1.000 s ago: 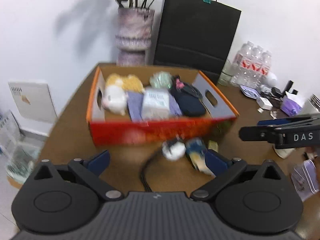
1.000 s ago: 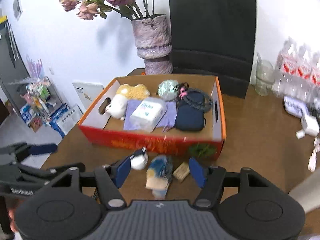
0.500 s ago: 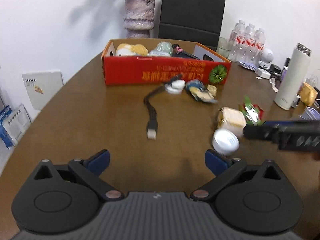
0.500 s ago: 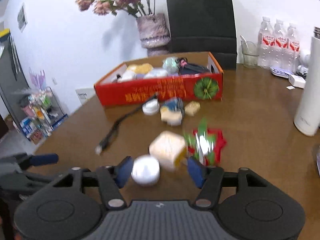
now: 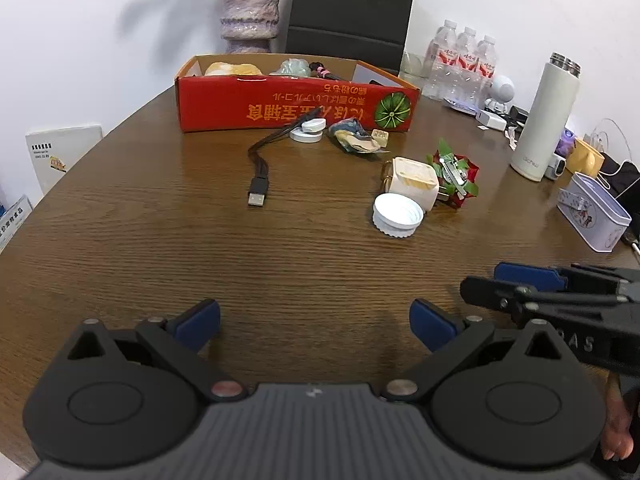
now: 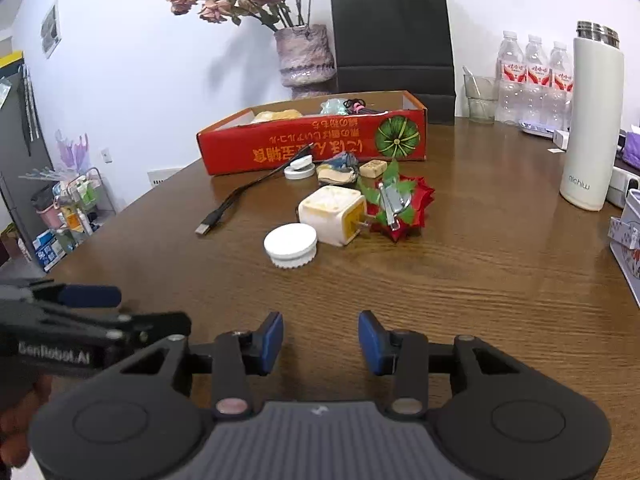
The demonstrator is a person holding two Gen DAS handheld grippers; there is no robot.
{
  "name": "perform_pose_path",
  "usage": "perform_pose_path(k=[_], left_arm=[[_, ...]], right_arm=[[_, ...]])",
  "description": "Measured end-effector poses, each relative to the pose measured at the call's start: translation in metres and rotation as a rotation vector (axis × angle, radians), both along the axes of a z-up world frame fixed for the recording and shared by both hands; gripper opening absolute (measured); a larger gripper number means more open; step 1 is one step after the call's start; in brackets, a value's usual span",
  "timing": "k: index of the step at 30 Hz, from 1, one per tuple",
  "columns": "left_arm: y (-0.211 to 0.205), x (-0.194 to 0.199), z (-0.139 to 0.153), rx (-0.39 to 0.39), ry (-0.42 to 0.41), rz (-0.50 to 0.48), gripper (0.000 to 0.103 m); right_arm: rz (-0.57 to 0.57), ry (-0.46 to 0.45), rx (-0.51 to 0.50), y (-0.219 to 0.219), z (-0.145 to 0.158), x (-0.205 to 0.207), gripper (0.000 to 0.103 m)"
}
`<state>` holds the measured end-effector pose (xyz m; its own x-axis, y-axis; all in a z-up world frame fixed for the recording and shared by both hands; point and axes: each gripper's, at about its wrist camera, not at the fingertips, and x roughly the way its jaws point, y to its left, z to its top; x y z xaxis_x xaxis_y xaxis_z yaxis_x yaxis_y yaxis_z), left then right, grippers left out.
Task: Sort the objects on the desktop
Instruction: 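Grasp the blue-and-white toy with the right tool while the left tool grasps the black USB cable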
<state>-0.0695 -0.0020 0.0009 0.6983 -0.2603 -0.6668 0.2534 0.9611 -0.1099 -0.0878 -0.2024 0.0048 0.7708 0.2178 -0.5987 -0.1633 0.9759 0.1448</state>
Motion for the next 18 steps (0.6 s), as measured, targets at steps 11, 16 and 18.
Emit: perform_pose_path(k=[11,16,18], left_arm=[[0.015,0.064,0.02,0.026,-0.086,0.107,0.095],[0.025,0.136,0.024,0.025,-0.096,0.151,0.083],[0.025,0.164,0.019,0.02,-0.055,0.155,0.078]], right_arm=[[-0.01,-0.085,0.021,-0.009,0.033,0.043,0.041],[0.002,-0.109,-0.039,-0.006,0.048,0.096,0.041],[0.008,-0.108,-0.059,-0.004,0.05,0.12,0.041]])
